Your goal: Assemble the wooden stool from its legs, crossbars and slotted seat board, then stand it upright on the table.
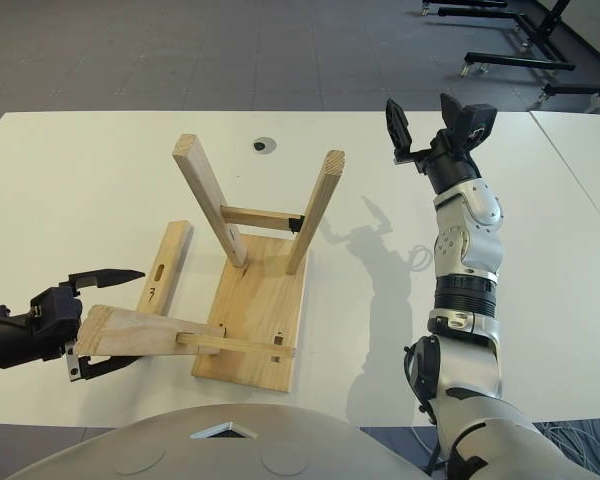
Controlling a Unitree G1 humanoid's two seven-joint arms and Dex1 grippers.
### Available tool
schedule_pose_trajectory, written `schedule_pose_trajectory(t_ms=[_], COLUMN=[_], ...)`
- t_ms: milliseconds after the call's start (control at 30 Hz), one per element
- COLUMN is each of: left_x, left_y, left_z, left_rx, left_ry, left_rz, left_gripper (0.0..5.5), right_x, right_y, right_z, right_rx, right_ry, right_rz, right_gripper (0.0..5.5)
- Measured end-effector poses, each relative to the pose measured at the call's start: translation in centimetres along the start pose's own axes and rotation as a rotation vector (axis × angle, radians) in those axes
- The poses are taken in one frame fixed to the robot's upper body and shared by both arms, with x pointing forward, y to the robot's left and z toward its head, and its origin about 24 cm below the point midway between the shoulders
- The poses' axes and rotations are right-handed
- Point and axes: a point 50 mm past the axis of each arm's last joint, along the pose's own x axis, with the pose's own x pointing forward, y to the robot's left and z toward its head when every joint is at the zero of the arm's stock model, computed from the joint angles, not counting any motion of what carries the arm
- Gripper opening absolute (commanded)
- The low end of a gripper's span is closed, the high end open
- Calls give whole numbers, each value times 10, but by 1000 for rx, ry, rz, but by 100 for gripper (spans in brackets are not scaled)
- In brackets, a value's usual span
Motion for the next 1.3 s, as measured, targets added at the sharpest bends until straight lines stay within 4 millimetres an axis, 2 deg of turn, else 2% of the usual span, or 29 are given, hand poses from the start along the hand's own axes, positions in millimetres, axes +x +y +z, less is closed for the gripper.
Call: schedule_pose_trajectory(t_ms=[100, 200, 300, 400, 600, 700, 900, 1300], left_x=[-6, -8, -4, 5, 28, 36, 41, 42], left_y=[10, 28, 31, 25, 15, 10, 4, 14], left_z=[-10, -23, -37, -44, -45, -54, -62, -84], left_rx=[-22, -77, -152, -193, -379, -470, -481, -539], left_ry=[61, 138, 177, 233, 236, 304, 380, 251], left_rz=[105, 298, 393, 433, 475, 500, 490, 564], left_gripper=[539, 539, 539, 539, 539, 539, 438, 260], right_x=[0, -4, -8, -11, -28, -37, -40, -44], right_y=[0, 0, 1, 3, 9, 14, 19, 23], right_z=[0, -1, -5, -5, -15, -21, -20, -22], right_rx=[-1, -3, 4, 2, 18, 28, 27, 28], right_ry=[-5, -3, 4, 0, 40, 53, 51, 56], right_rz=[-7, -17, -26, -36, -59, -72, -85, -94], right_gripper=[540, 540, 540, 540, 540, 540, 540, 540])
